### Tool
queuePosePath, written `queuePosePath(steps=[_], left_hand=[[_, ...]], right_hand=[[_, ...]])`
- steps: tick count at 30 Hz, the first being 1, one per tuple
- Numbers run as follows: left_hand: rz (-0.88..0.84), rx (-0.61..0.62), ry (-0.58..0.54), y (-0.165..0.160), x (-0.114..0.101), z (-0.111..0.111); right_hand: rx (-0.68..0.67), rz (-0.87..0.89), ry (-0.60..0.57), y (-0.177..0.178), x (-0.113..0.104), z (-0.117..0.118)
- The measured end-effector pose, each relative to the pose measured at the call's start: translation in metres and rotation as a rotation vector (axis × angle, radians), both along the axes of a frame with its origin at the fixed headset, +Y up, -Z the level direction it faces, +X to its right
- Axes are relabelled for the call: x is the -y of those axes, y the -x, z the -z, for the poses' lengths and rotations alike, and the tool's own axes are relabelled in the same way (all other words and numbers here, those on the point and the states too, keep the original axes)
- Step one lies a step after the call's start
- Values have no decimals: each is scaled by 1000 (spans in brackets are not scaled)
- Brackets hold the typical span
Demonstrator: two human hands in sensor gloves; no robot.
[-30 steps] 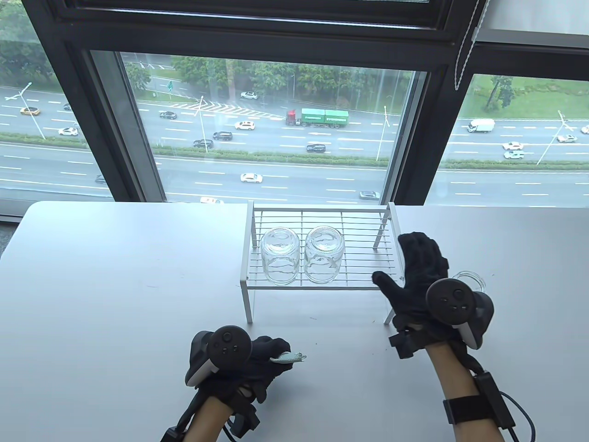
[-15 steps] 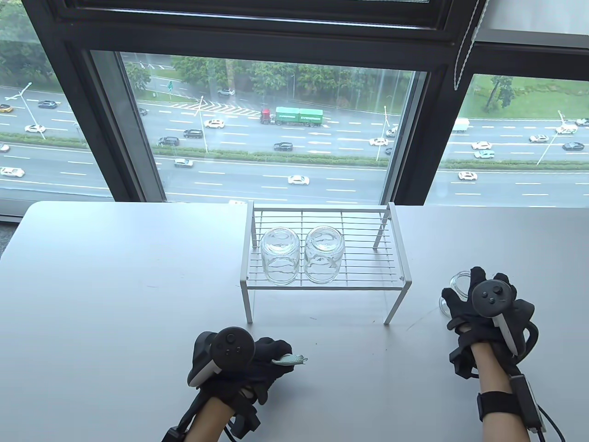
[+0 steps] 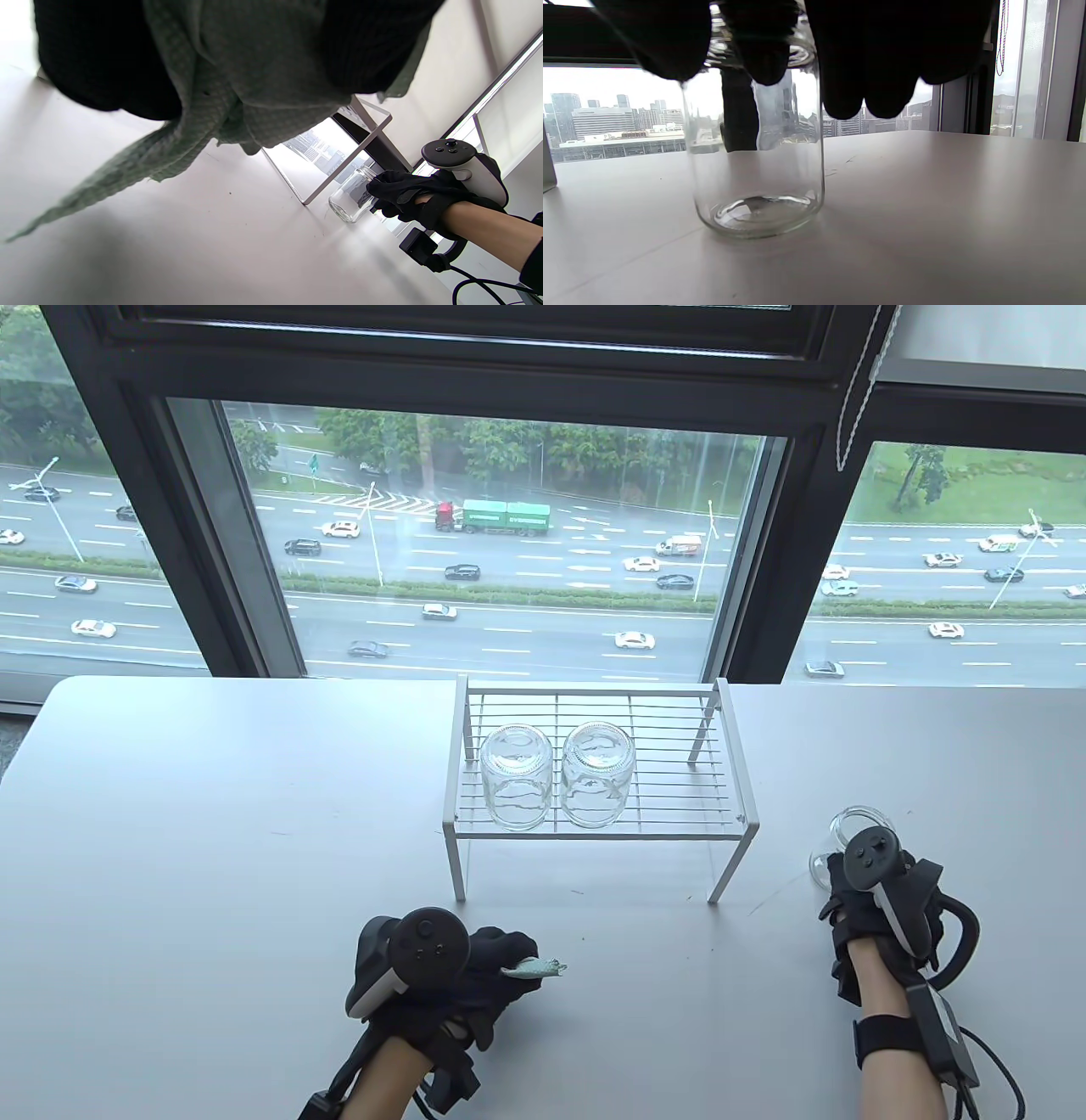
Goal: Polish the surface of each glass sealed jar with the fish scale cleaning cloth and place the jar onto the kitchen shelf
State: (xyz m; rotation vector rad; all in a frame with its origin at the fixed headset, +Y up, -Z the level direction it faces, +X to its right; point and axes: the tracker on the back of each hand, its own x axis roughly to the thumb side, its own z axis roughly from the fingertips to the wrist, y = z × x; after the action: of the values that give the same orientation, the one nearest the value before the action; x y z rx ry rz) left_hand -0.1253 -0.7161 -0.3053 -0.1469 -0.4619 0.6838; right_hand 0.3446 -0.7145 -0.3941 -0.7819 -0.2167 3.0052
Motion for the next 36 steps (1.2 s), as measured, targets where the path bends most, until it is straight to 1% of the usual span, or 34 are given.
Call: queuePosePath(steps=[5, 7, 10, 13, 19, 21, 25, 28, 30, 34, 35, 36], left_hand=[[-12, -7, -1, 1, 0, 1], [-21, -13, 0, 3, 0, 1], [-34, -14, -3, 4, -1, 1], [-31, -15, -15, 3, -3, 0], [-106, -26, -19, 4, -4, -1], [-160, -54, -44, 7, -6, -1], [-271, -85, -74, 11, -10, -2], [-374, -96, -41, 12, -10, -4], [-425, -88, -11, 13, -9, -4], [-553, -87, 18, 13, -8, -5], [-606, -85, 11, 13, -8, -6], [-659, -94, -20, 13, -8, -7]], right_hand=[[-23, -30, -12, -3, 1, -3], [-40, -47, -15, -7, 0, -7], [-78, -30, -57, -11, -1, -17], [-116, -7, -83, -13, -8, -28], [-230, 73, -147, -8, -33, -62], [-287, 82, -197, -2, -40, -80], [-402, 98, -220, 17, -48, -114], [-500, 123, -228, 38, -50, -140], [-568, 151, -237, 53, -51, -153], [-688, 222, -243, 86, -55, -165], [-722, 251, -247, 96, -57, -166], [-756, 287, -250, 107, -59, -167]])
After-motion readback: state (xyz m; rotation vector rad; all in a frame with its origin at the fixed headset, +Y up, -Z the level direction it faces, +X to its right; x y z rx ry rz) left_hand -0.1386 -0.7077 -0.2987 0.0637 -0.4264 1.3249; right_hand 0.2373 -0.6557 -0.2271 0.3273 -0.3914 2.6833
